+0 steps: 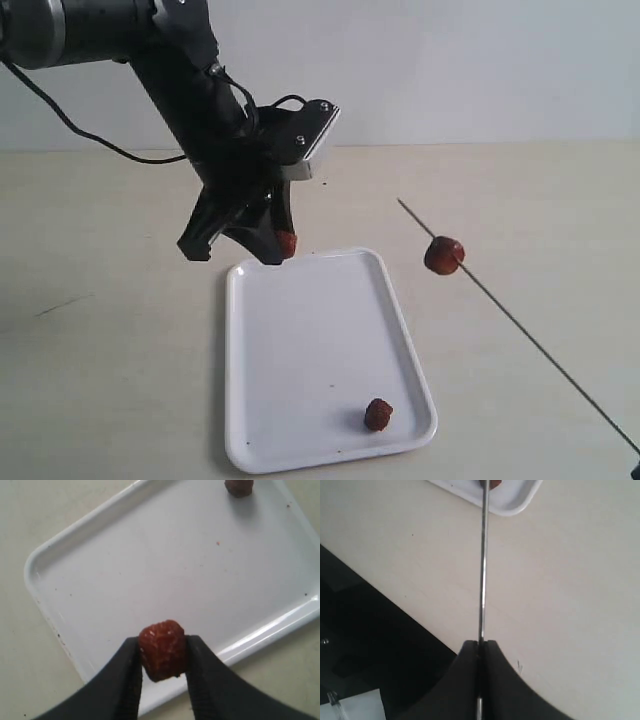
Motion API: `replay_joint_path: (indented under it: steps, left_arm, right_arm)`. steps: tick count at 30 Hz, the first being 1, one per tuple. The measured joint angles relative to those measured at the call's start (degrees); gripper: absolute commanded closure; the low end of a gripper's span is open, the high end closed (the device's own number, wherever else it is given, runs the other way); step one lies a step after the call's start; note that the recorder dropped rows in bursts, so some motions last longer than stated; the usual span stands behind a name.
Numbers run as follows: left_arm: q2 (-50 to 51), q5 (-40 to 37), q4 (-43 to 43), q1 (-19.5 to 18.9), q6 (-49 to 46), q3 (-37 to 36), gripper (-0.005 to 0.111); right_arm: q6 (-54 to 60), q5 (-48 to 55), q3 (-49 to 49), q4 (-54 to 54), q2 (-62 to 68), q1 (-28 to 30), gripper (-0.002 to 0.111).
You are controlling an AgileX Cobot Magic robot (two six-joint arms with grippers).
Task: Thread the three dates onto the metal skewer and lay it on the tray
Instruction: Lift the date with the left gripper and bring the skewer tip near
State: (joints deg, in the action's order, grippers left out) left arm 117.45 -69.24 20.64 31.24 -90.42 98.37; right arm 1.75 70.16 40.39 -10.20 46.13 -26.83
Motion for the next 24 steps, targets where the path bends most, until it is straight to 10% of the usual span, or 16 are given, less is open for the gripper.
replay_joint_path:
  steps: [24]
  left_arm:
    - [-1.9, -0.4, -1.0, 3.8, -11.2, 0.0, 0.076]
  right_arm:
    - [15.3, -11.5, -3.8, 5.8, 14.7, 0.0, 0.108]
